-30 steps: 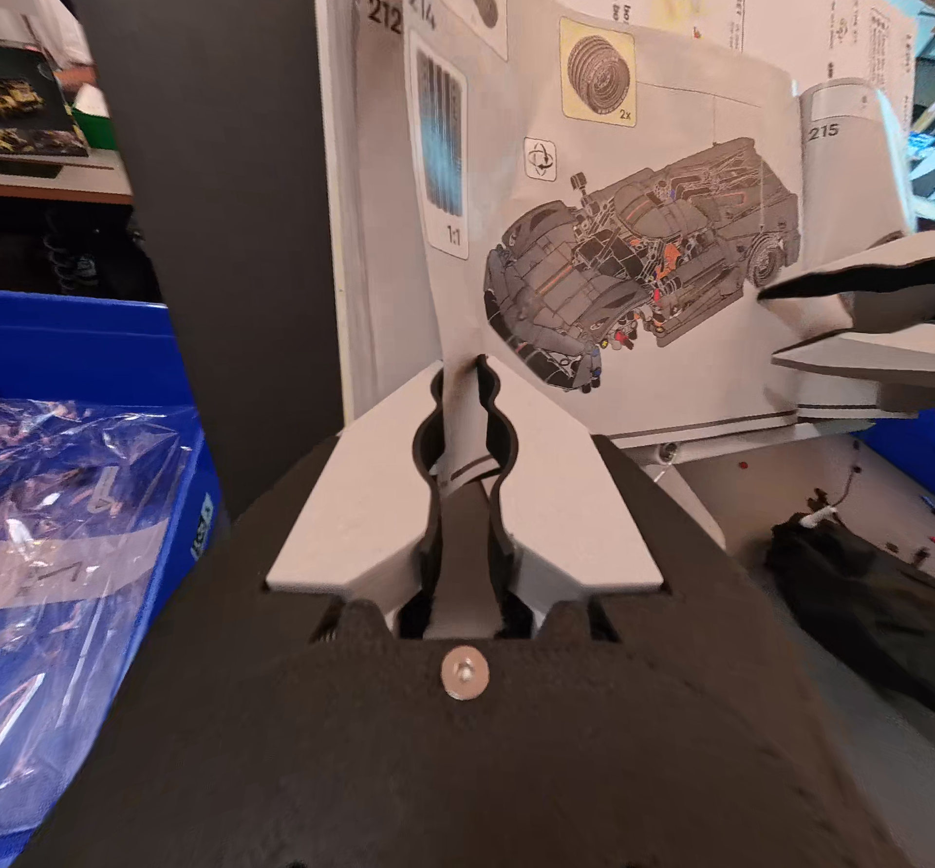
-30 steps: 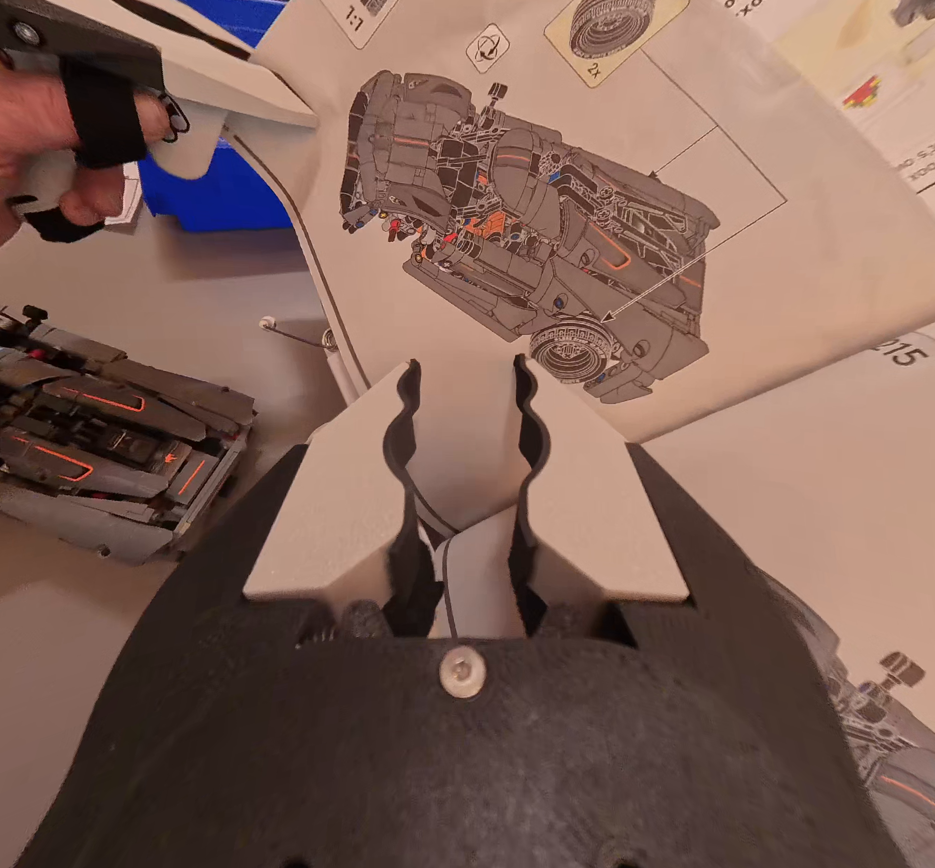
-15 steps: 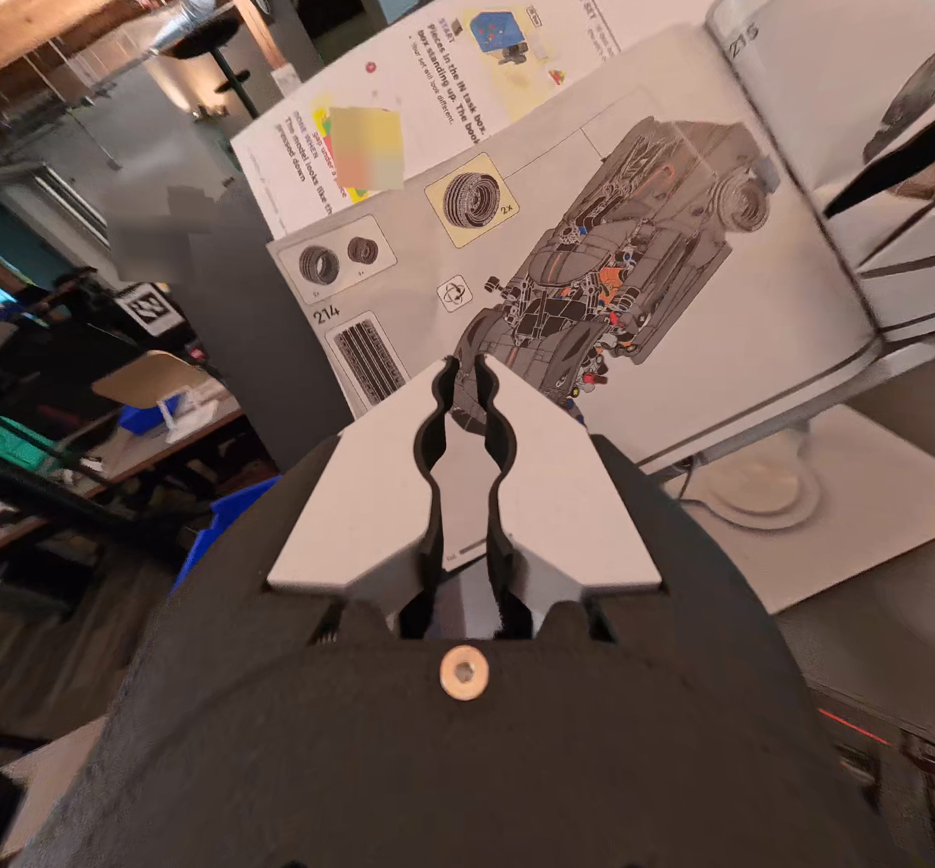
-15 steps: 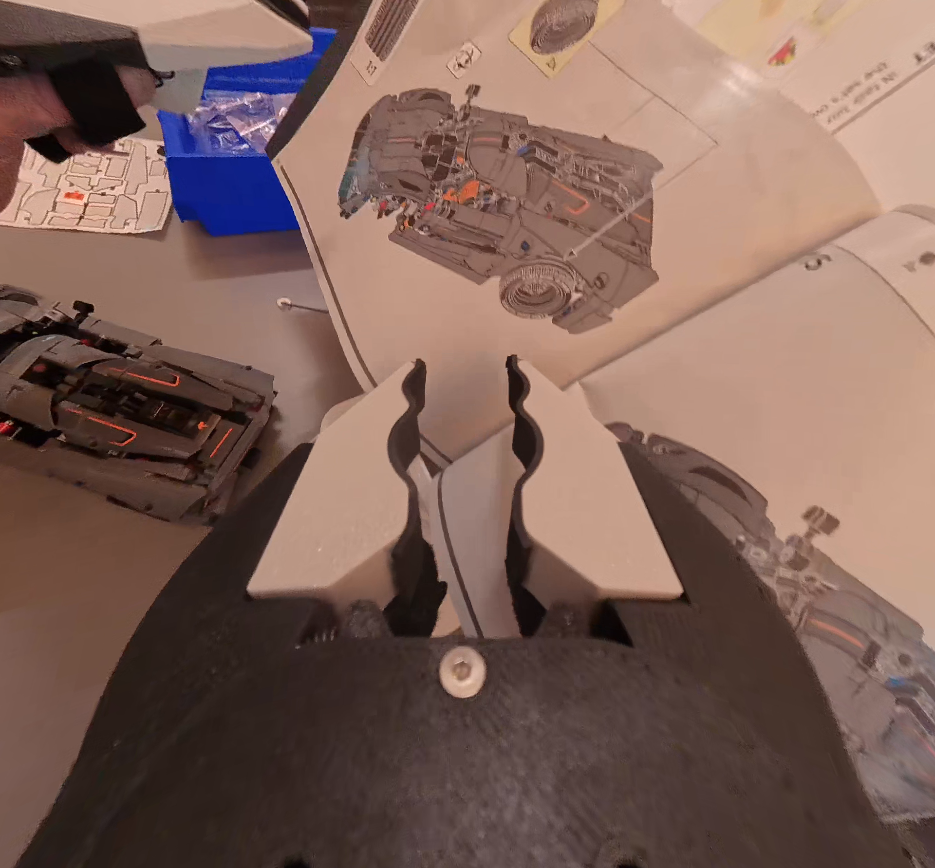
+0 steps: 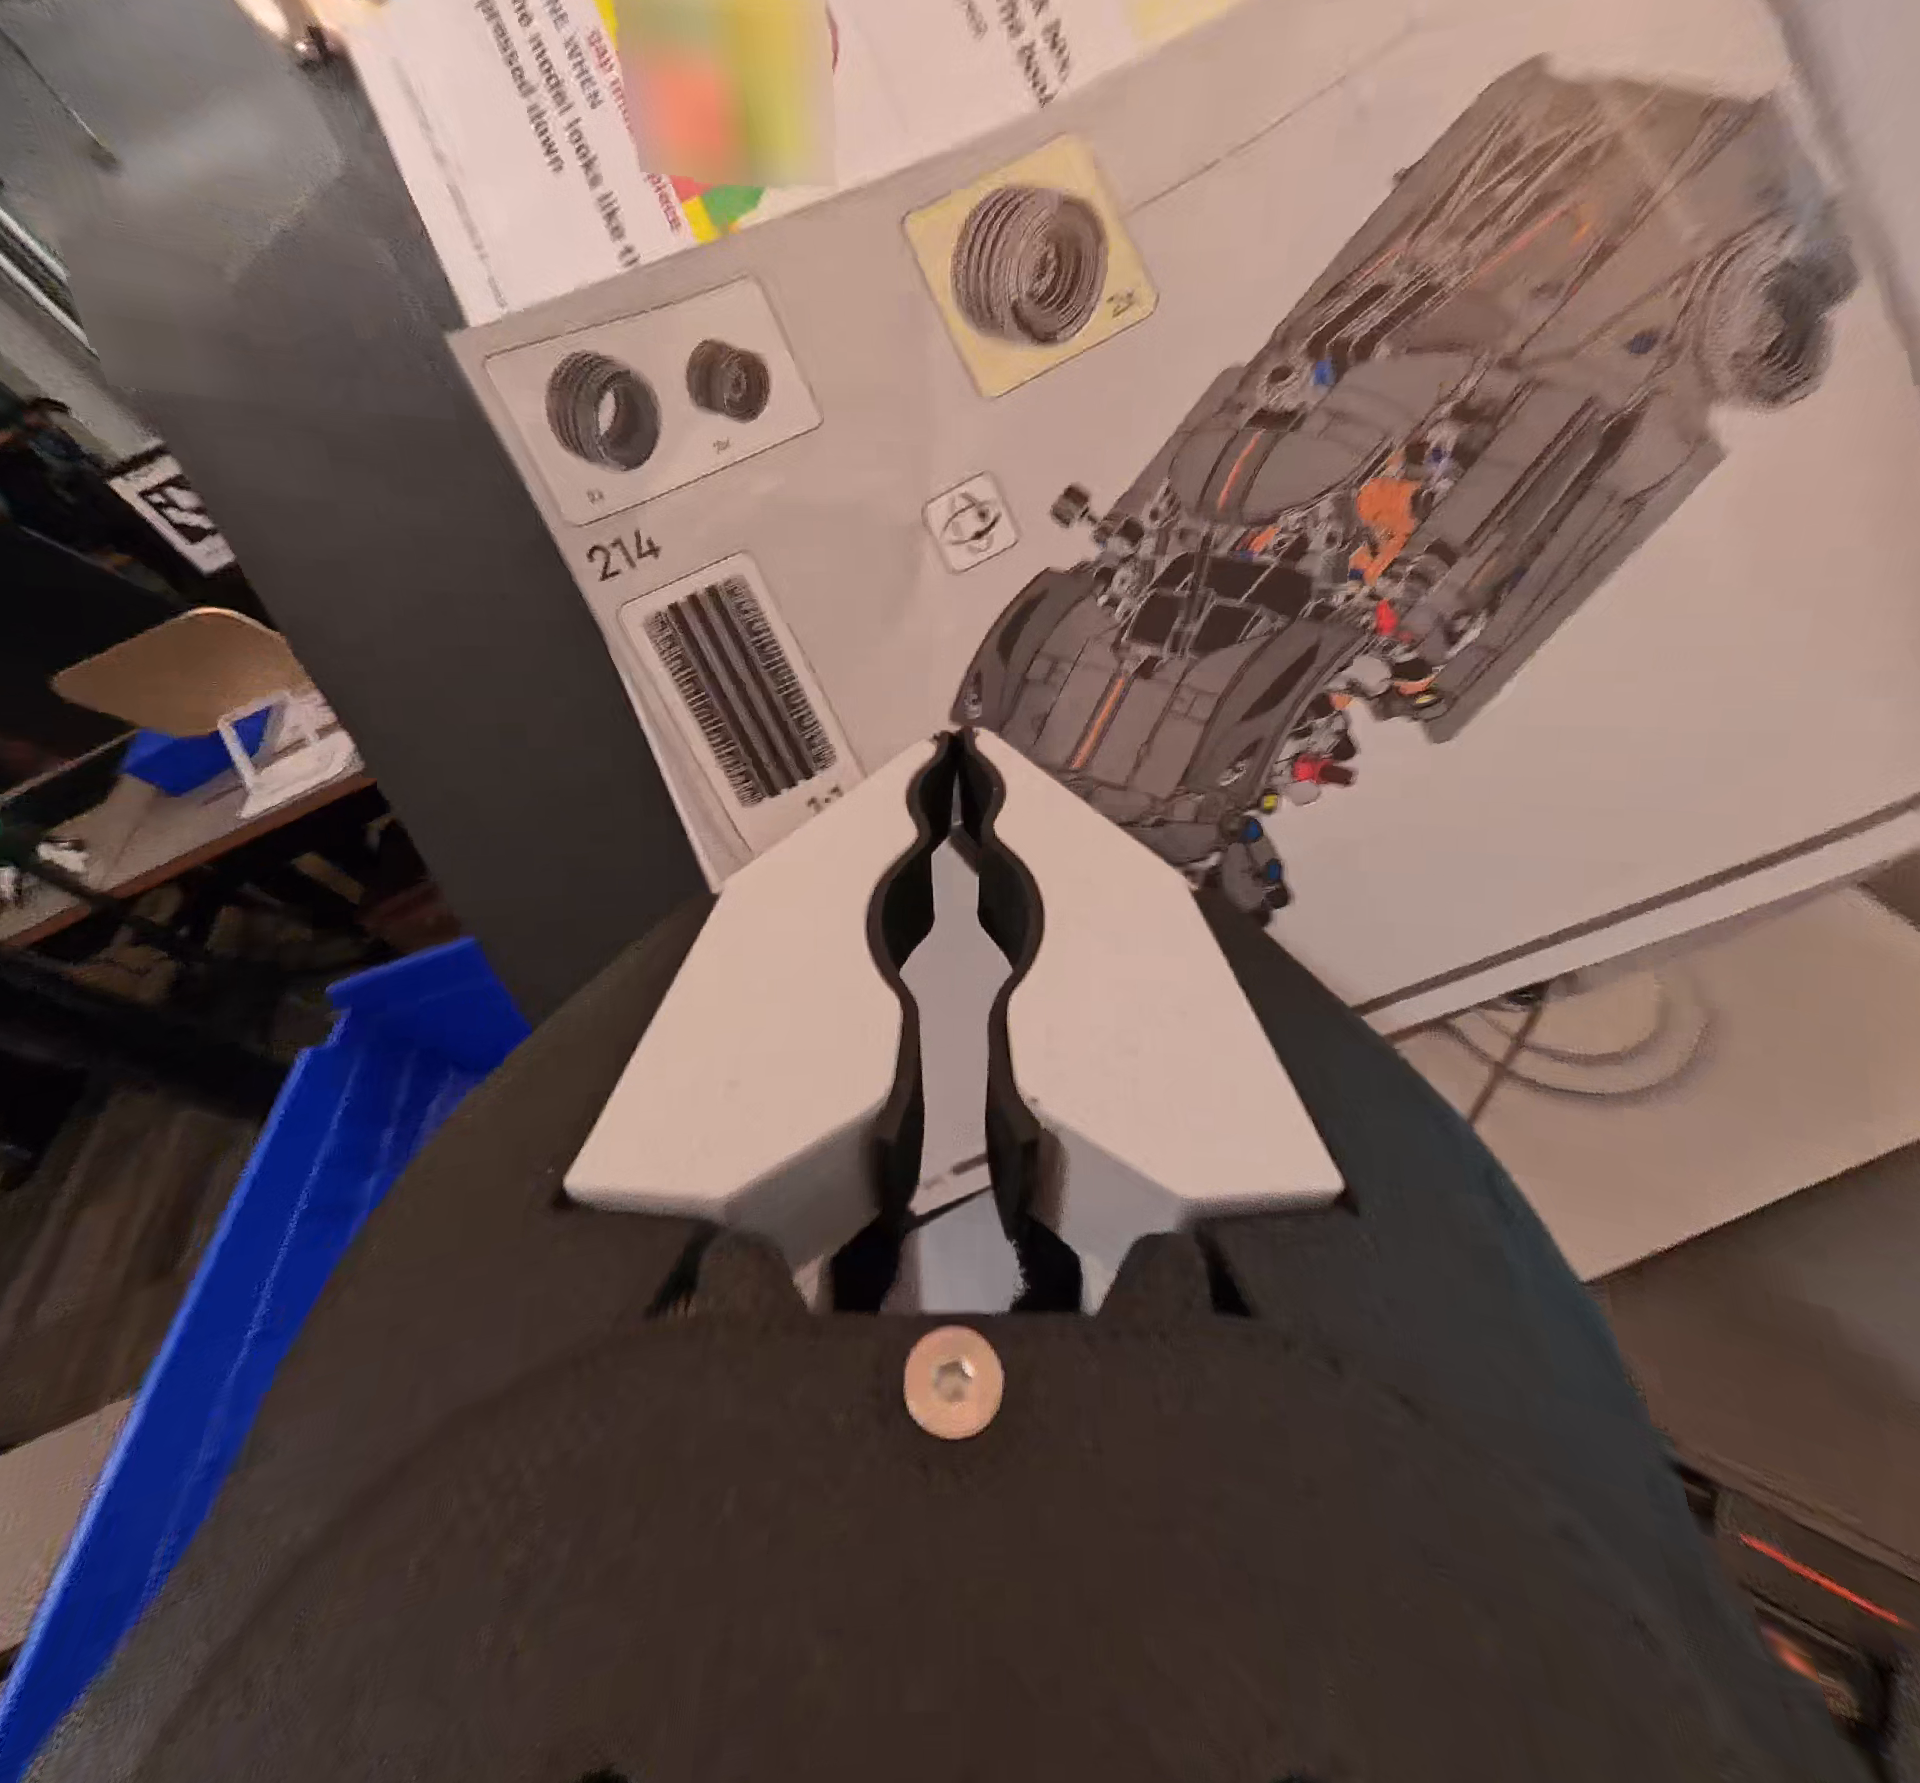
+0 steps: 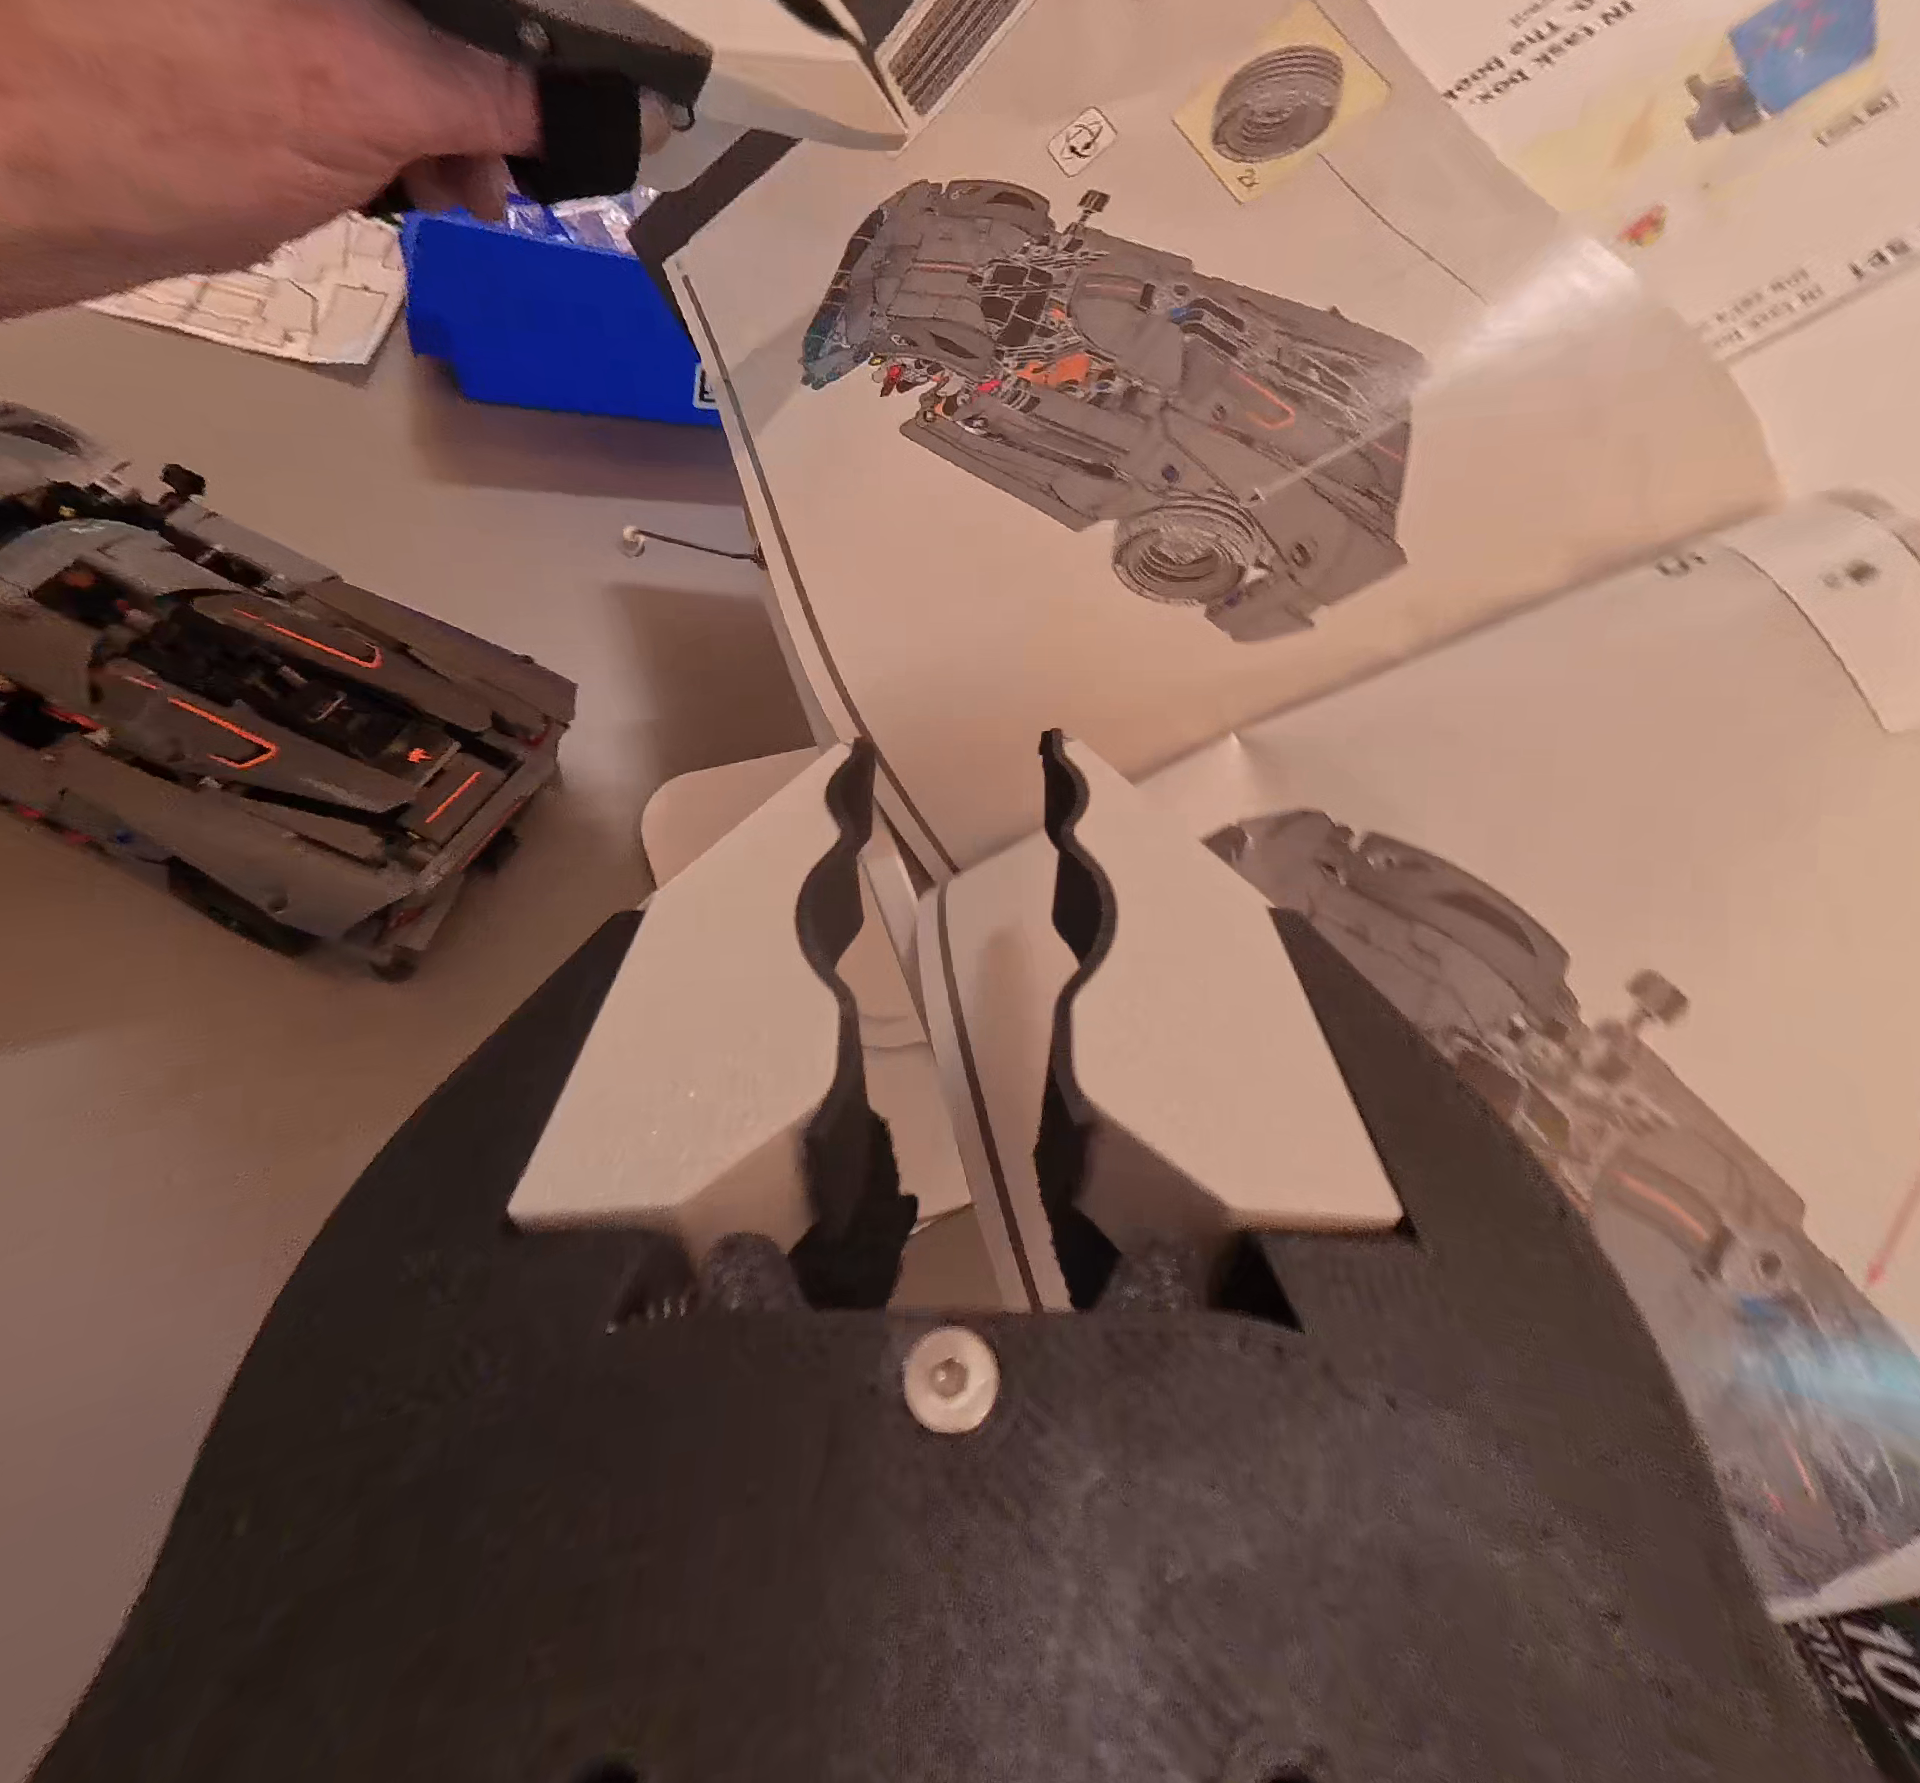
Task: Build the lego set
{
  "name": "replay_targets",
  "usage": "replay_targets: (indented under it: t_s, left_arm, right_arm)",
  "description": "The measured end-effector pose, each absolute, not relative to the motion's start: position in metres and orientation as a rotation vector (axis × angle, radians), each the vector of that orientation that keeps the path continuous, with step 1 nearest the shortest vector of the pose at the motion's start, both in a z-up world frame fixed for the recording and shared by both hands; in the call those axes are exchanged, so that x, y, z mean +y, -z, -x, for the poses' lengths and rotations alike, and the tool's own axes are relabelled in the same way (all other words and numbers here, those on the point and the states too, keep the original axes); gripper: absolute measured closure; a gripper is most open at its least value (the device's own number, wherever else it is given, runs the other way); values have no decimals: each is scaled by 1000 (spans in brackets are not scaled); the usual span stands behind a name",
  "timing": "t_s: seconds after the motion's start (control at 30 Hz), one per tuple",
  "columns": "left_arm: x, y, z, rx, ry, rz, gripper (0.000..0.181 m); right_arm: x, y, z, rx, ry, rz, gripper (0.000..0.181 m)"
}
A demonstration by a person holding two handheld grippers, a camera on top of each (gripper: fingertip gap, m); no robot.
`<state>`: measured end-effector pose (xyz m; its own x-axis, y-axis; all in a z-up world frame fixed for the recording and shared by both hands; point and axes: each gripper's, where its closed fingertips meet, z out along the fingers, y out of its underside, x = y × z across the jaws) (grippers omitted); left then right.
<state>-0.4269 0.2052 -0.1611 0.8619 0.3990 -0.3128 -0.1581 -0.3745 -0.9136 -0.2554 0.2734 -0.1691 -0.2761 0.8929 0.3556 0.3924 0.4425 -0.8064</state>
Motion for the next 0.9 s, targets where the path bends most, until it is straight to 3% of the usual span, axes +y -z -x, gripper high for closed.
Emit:
replay_targets:
  t_s: [0.13,0.33,0.9]
  left_arm:
    - [220,152,389,-45,-550,1838,181]
    - [239,194,375,51,-577,2007,181]
    - [233,177,346,87,-485,1941,170]
  right_arm:
    - [267,193,281,-1905,-699,1164,162]
    - [266,205,294,-1928,-610,1197,164]
    - [358,150,194,-1676,-664,1361,130]
